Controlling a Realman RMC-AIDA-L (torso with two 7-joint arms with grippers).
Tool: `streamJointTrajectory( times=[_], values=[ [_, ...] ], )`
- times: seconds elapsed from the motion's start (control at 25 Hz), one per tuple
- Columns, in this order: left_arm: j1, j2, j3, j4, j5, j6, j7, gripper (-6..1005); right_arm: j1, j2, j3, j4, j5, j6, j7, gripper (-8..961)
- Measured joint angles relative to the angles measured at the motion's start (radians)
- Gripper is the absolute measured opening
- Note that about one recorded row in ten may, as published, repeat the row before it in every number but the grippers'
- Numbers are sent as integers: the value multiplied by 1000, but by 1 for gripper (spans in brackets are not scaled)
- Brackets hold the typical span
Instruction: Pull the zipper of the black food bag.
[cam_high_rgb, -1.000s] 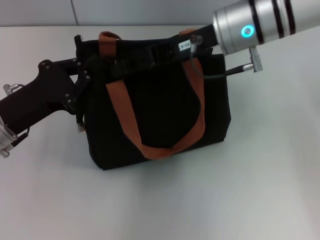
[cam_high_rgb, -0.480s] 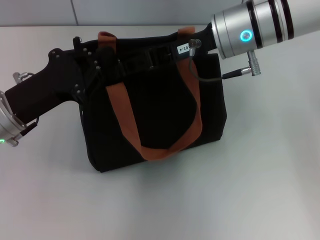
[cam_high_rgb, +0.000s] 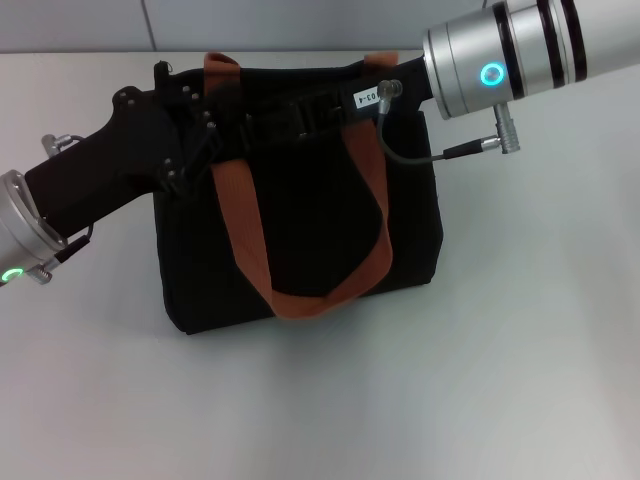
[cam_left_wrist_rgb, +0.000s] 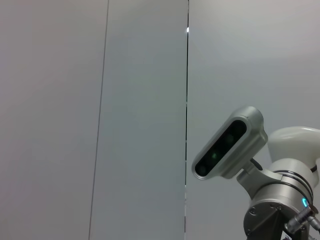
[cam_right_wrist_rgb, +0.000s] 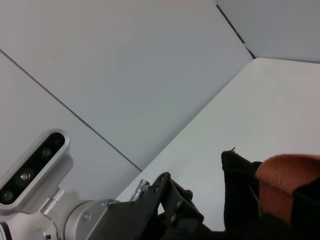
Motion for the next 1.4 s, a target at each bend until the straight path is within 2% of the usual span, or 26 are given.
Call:
streamJointTrajectory(
  times=[0.4,0.84,1.4],
  values=[
    [32,2,-19,3,-5,5,0,32,-12,1,12,-3,-1,15,-12,376],
    [35,3,-14,-1,-5,5,1,37,-13,4,10,-4,-2,29,-12,322],
    [36,3,-14,0,-5,5,3,46,-12,3,9,-4,-3,26,-10,310]
  ],
)
